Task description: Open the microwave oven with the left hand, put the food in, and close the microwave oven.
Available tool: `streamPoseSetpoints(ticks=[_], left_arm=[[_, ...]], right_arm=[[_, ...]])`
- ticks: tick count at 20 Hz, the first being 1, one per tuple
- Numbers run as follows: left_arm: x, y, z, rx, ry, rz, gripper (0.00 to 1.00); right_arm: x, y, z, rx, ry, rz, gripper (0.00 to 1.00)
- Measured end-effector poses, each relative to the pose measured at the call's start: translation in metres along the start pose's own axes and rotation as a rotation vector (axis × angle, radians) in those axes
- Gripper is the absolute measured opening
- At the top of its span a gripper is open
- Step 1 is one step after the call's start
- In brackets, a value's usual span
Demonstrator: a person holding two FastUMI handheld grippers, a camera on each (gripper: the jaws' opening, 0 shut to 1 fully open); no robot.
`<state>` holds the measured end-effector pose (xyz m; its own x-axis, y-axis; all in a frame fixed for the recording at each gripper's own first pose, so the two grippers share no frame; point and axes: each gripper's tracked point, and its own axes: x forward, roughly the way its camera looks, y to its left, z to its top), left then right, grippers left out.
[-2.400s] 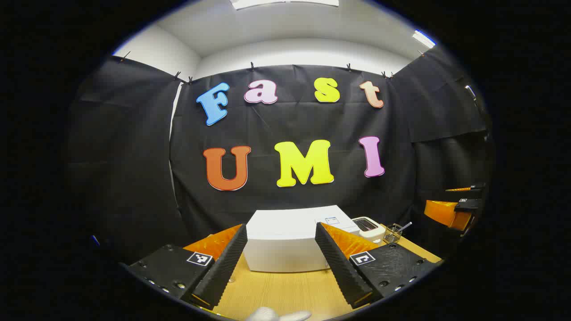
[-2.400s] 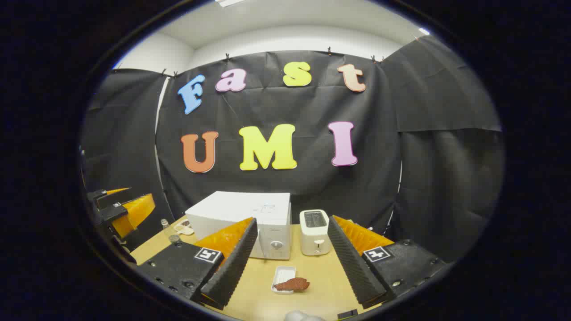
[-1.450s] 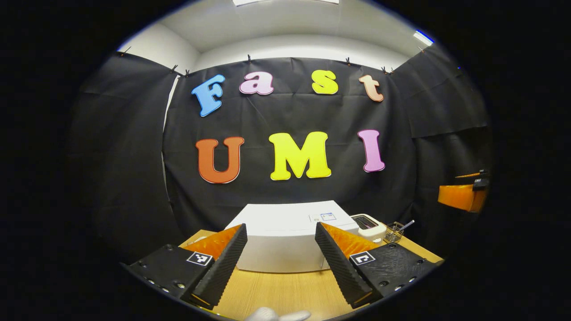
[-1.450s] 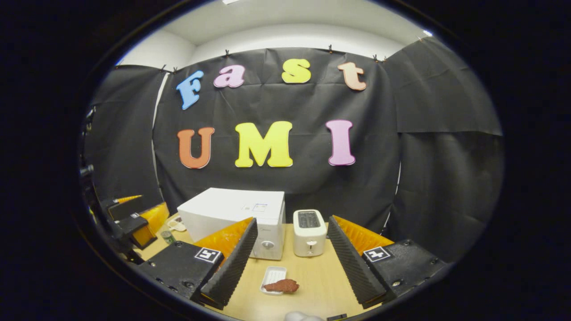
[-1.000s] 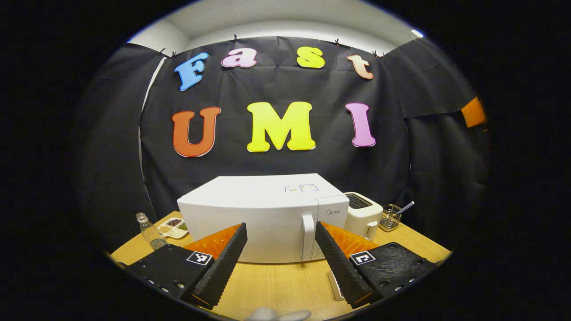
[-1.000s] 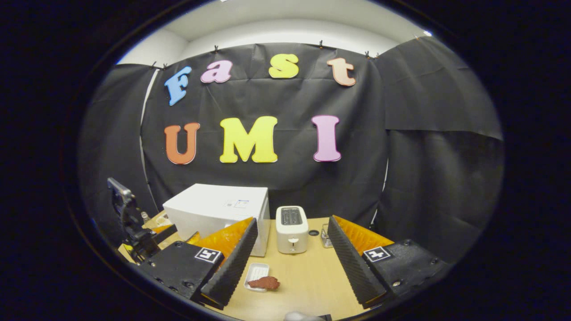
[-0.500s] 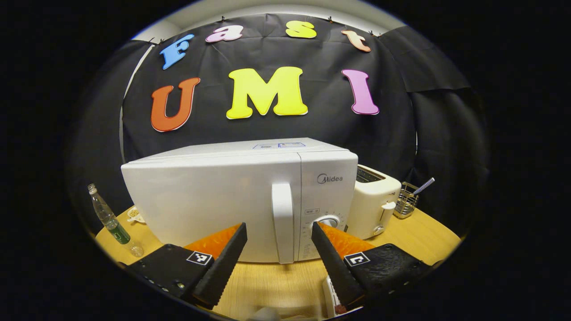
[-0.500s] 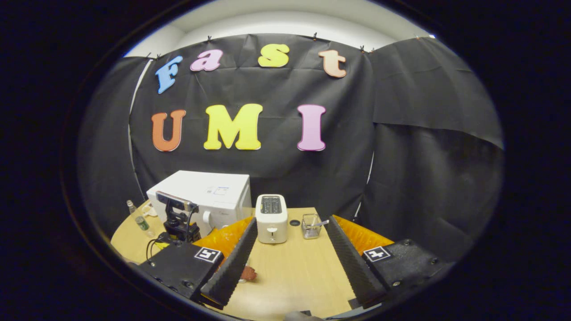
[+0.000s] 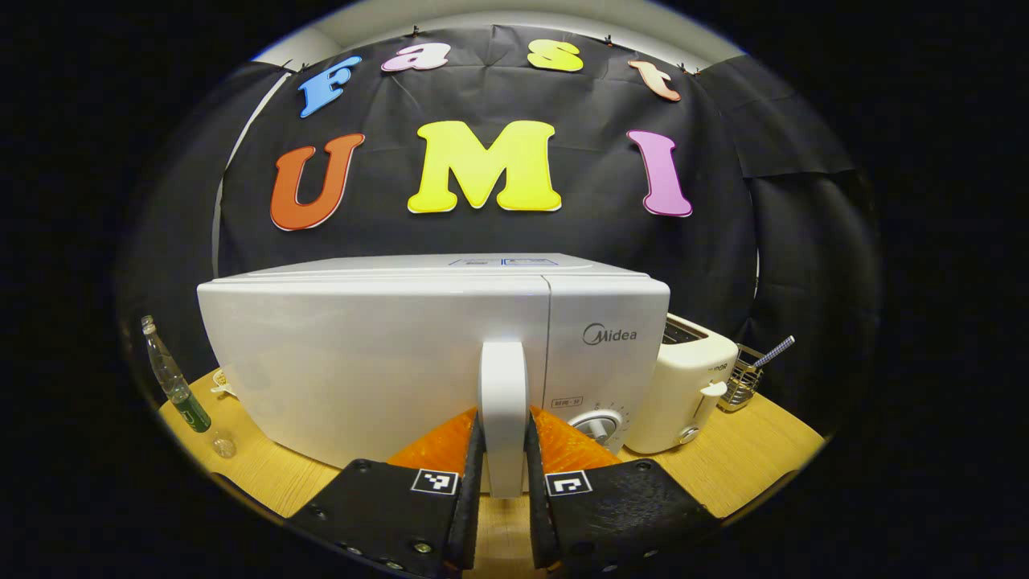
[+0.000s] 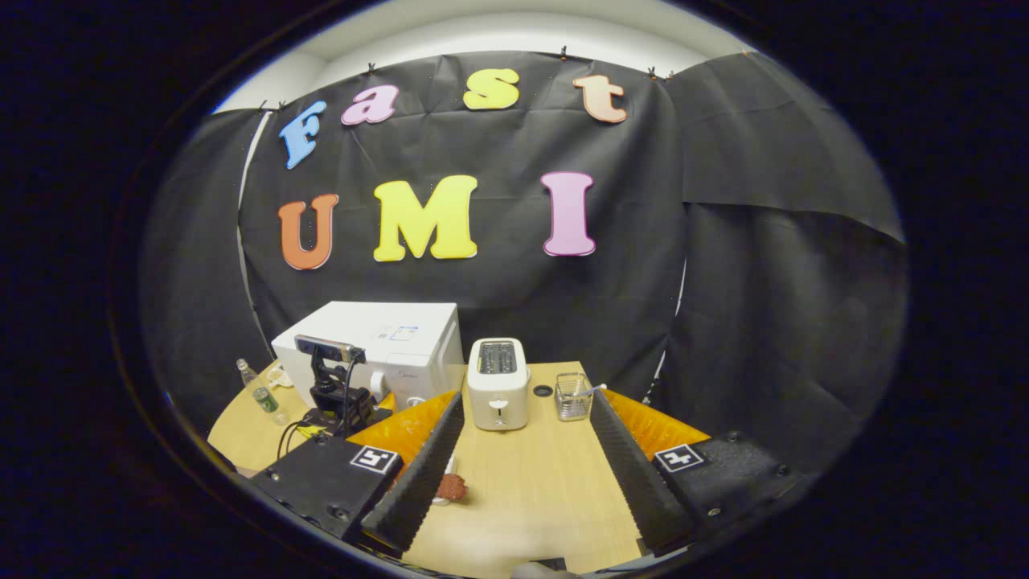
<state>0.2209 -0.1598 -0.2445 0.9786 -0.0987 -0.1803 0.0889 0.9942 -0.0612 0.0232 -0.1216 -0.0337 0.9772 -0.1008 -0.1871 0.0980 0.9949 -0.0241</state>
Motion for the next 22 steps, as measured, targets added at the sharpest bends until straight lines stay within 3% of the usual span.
streamPoseSetpoints(ticks=[1,2,3,4,5,6,7,8,9,10,12,13,15,16,22], left_arm=[[0.004,0.001,0.001,0.005,-0.006,0.013,0.25],[0.001,0.001,0.001,0.004,-0.003,0.016,0.19],[0.002,0.001,0.0,0.003,0.0,0.017,0.17],[-0.002,0.002,0.0,0.003,0.004,0.017,0.14],[-0.002,0.002,-0.001,0.008,0.003,0.014,0.14],[-0.003,0.001,-0.001,0.015,0.009,0.015,0.14],[-0.003,0.002,0.0,0.023,0.009,0.018,0.14],[-0.003,0.002,-0.001,0.027,0.009,0.021,0.14],[-0.003,0.002,0.0,0.028,0.012,0.021,0.14],[-0.004,0.002,0.0,0.024,0.013,0.019,0.14],[-0.005,0.002,-0.002,0.025,0.019,0.016,0.14],[-0.006,0.003,-0.001,0.027,0.021,0.011,0.14],[-0.008,0.002,-0.003,0.022,0.024,-0.007,0.11],[-0.007,0.002,-0.003,0.025,0.026,-0.012,0.11],[-0.023,0.004,-0.008,0.035,0.023,-0.026,0.11]], right_arm=[[0.001,0.0,-0.001,0.001,0.003,0.006,0.91],[0.003,0.001,-0.002,0.001,0.005,0.011,1.0],[0.004,0.001,-0.002,0.004,0.008,0.014,0.91],[0.005,0.002,-0.004,0.007,0.01,0.019,1.0],[0.006,0.003,-0.003,0.009,0.011,0.023,1.0],[0.006,0.003,-0.005,0.009,0.013,0.026,0.91],[0.007,0.005,-0.004,0.006,0.015,0.033,0.91],[0.007,0.006,-0.005,0.002,0.013,0.037,1.0],[0.007,0.007,-0.003,-0.001,0.012,0.039,0.91],[0.006,0.009,-0.004,-0.002,0.011,0.045,1.0],[0.005,0.012,-0.003,-0.01,0.009,0.053,1.0],[0.005,0.014,-0.002,-0.012,0.009,0.057,0.91],[0.004,0.016,-0.002,-0.015,0.005,0.062,0.91],[0.003,0.018,-0.002,-0.015,0.004,0.066,1.0],[-0.003,0.027,-0.006,-0.027,0.008,0.076,1.0]])
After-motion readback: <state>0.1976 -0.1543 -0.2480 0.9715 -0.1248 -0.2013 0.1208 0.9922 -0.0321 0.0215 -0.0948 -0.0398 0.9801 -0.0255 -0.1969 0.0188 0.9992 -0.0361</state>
